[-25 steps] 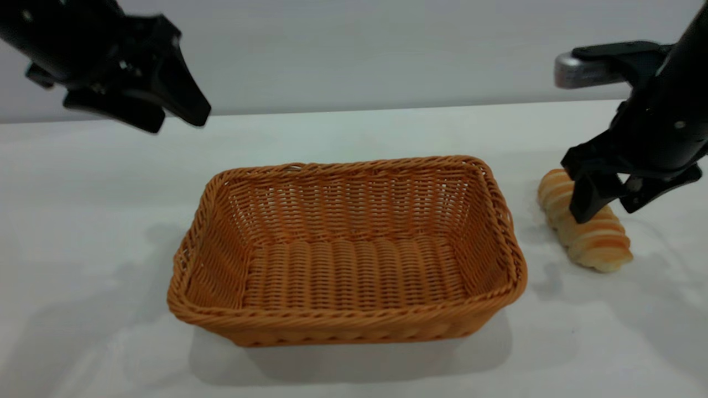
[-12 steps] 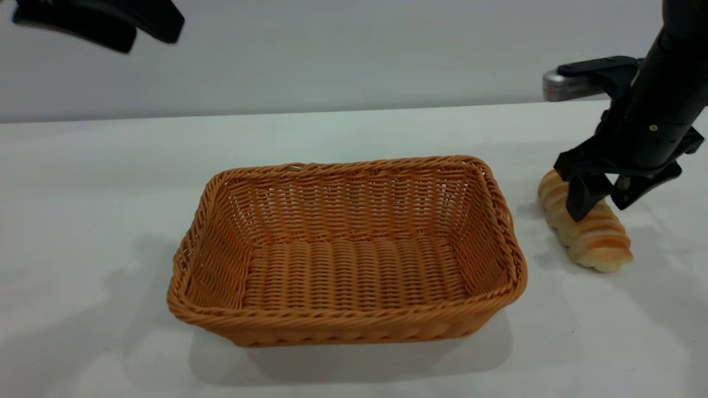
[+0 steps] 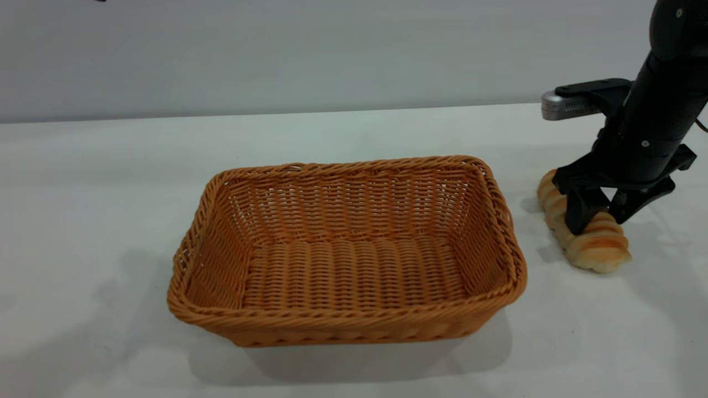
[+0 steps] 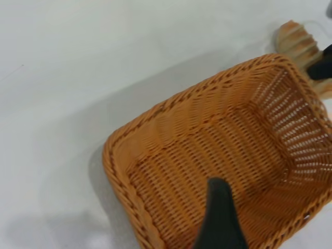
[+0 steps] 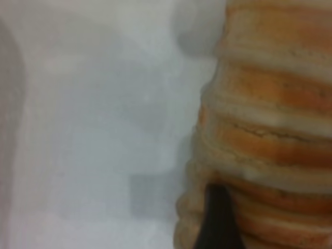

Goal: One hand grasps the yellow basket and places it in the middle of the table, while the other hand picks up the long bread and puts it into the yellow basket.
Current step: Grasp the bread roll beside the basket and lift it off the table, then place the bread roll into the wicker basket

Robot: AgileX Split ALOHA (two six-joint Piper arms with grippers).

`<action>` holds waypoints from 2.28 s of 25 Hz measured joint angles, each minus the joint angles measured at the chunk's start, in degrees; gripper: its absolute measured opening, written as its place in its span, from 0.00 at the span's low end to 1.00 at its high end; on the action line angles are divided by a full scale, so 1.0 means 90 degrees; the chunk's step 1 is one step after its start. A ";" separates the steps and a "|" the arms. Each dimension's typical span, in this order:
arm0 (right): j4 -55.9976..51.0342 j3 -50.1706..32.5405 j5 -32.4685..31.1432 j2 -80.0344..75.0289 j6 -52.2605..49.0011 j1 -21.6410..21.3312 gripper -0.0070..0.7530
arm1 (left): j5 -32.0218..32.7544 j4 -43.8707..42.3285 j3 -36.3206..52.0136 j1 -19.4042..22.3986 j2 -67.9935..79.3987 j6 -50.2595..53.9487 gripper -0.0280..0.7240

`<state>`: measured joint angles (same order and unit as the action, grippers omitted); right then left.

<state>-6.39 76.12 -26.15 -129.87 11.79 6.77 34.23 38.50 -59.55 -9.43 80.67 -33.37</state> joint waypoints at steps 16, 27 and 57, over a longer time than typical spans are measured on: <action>0.0465 0.0398 -0.0883 -0.0086 -0.0032 0.0000 0.08 | 0.0117 0.0029 0.0000 0.0000 -0.0042 0.0002 0.83; 0.0521 0.0450 -0.1770 0.1372 -0.0033 0.0000 0.08 | 0.0117 0.0029 0.0014 0.0000 -0.0042 0.0002 0.83; -0.0764 0.0439 -0.1172 0.1077 0.0632 0.2744 0.11 | 0.0117 0.0029 0.0021 0.0000 -0.0042 -0.0005 0.83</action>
<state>-13.27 80.07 -36.70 -120.18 17.48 31.46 35.28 38.76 -59.36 -9.43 80.30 -33.41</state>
